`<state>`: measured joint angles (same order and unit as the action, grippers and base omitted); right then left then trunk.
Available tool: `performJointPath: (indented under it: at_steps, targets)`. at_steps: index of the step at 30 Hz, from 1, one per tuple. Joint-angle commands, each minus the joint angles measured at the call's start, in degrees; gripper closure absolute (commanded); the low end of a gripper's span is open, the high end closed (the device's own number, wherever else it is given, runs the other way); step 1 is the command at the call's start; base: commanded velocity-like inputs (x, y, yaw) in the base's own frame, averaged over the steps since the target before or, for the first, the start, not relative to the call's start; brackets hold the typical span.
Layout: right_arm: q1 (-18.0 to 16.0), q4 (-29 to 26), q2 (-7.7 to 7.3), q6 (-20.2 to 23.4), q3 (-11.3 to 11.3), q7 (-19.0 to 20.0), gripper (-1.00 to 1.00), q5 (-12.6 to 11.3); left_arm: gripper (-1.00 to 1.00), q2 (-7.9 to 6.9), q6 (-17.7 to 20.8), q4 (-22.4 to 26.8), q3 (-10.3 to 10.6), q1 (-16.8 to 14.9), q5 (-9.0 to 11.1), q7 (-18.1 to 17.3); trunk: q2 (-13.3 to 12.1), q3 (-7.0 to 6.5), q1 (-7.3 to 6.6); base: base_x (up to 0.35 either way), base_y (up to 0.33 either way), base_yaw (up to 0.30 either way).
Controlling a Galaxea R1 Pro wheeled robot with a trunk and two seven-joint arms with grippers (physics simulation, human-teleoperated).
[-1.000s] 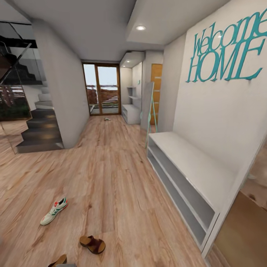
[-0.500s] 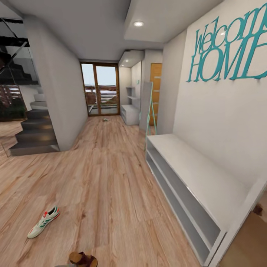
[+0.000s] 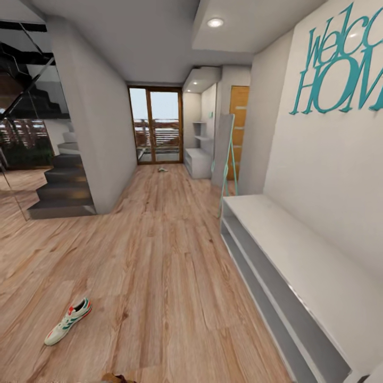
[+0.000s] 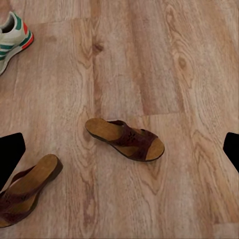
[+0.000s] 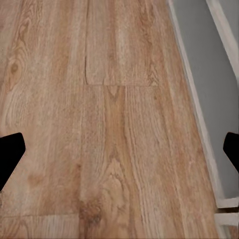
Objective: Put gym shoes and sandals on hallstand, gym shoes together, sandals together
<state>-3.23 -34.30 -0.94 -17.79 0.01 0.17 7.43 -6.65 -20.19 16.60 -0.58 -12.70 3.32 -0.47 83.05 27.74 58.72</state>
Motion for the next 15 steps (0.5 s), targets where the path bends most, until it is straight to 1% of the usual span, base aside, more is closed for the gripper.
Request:
performJointPath:
  at_steps: [1,5,8,9,13,14,15]
  targets:
    - [0.0,0.0,0.02,-0.1,0.0,0.0,-1.0,0.3,-1.0,0.03,-0.2,0.0,0.0,0.0,0.3,-0.1,0.0,0.11,0.0,0.032,0.0,0.132]
    - [-0.1,-0.7,0.08,-0.1,0.0,0.0,-1.0,0.3,-1.0,0.25,0.3,0.7,0.2,-1.0,0.3,0.6,0.0,0.17,0.0,0.01,0.0,0.04]
    - [-0.4,-2.5,0.25,0.0,0.1,0.0,-1.0,0.3,-1.0,0.33,0.6,1.1,0.3,-2.5,0.3,0.7,0.0,0.19,0.0,0.004,0.0,0.018]
    - [-0.9,-4.4,0.35,0.3,0.1,0.0,-1.0,0.3,-1.0,0.33,0.7,1.3,0.3,-3.9,0.3,0.8,0.0,0.2,0.0,0.002,0.0,0.009]
    - [-2.5,-8.6,0.44,1.8,0.1,0.1,-1.0,0.4,-1.0,0.23,1.1,1.1,0.3,-7.5,0.2,0.8,0.0,0.21,0.0,0.001,0.0,0.005]
    - [-3.6,-10.4,0.46,3.4,0.1,0.1,-1.0,0.3,-1.0,0.17,1.4,1.0,0.3,-9.4,0.2,0.8,0.0,0.21,0.0,0.001,0.0,0.002]
    - [-4.3,-11.2,0.47,4.4,0.1,0.1,-1.0,0.3,-1.0,0.15,1.7,0.8,0.2,-10.2,0.2,0.7,0.0,0.21,0.0,0.0,0.0,0.002]
